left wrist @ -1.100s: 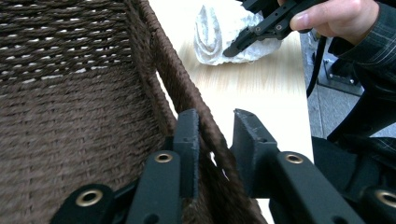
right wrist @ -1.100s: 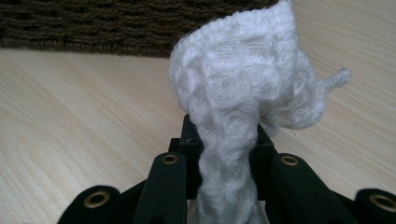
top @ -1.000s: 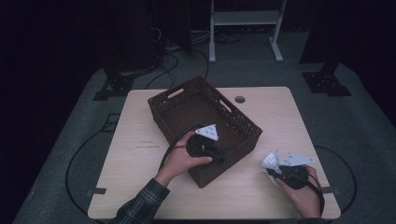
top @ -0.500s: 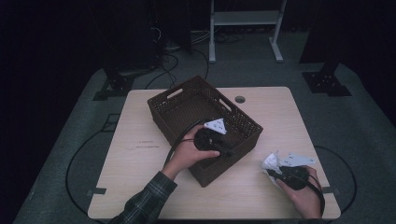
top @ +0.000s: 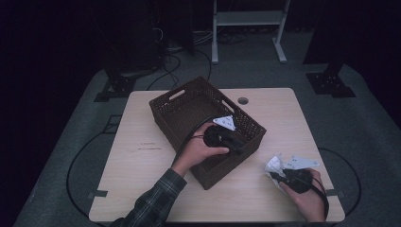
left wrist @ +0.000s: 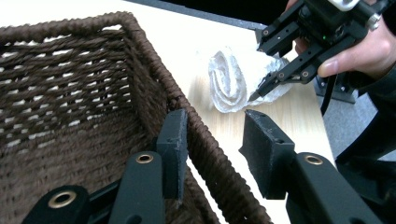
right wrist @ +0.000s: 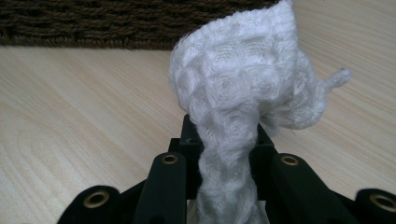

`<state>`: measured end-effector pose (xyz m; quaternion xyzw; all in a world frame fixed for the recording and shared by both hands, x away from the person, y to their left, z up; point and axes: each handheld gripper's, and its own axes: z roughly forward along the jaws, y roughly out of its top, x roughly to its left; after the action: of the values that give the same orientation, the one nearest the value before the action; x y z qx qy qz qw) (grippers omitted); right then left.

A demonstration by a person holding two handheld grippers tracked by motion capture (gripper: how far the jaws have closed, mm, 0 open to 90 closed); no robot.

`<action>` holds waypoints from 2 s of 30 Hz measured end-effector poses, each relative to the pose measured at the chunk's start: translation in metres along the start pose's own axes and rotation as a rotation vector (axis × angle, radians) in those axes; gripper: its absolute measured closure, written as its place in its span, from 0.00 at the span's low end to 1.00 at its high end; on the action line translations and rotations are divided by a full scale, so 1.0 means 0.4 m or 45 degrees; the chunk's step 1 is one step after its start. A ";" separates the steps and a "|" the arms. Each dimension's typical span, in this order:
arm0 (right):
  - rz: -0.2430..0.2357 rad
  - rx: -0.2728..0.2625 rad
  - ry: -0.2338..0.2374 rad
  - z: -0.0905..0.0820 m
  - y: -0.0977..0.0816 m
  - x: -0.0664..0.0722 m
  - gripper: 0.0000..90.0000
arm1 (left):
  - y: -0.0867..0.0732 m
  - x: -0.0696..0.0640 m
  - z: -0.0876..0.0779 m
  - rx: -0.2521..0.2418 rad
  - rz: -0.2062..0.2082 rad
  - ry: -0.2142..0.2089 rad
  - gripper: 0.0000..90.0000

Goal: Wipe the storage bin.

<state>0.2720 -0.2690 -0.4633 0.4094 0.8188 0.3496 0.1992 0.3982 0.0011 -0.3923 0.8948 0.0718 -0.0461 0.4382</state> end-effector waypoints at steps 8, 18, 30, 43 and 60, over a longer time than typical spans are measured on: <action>0.029 -0.028 0.030 -0.003 0.003 0.001 0.82 | -0.028 0.000 0.006 -0.027 -0.014 -0.021 0.71; 0.019 -0.085 0.051 -0.004 0.034 -0.009 0.82 | -0.034 -0.003 0.006 -0.040 -0.010 -0.015 0.72; 0.026 -0.131 0.081 -0.001 0.107 -0.038 0.82 | -0.036 -0.001 0.006 -0.044 -0.032 -0.022 0.72; 0.006 -0.184 0.071 -0.018 0.149 -0.064 0.82 | -0.037 -0.002 0.006 -0.048 -0.043 -0.023 0.72; 0.024 -0.162 0.082 0.051 0.175 -0.083 0.82 | -0.037 -0.002 0.006 -0.045 -0.034 -0.021 0.72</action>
<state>0.3409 -0.2581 -0.4244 0.3921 0.7970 0.4160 0.1950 0.3947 0.0081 -0.4052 0.8855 0.0810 -0.0582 0.4537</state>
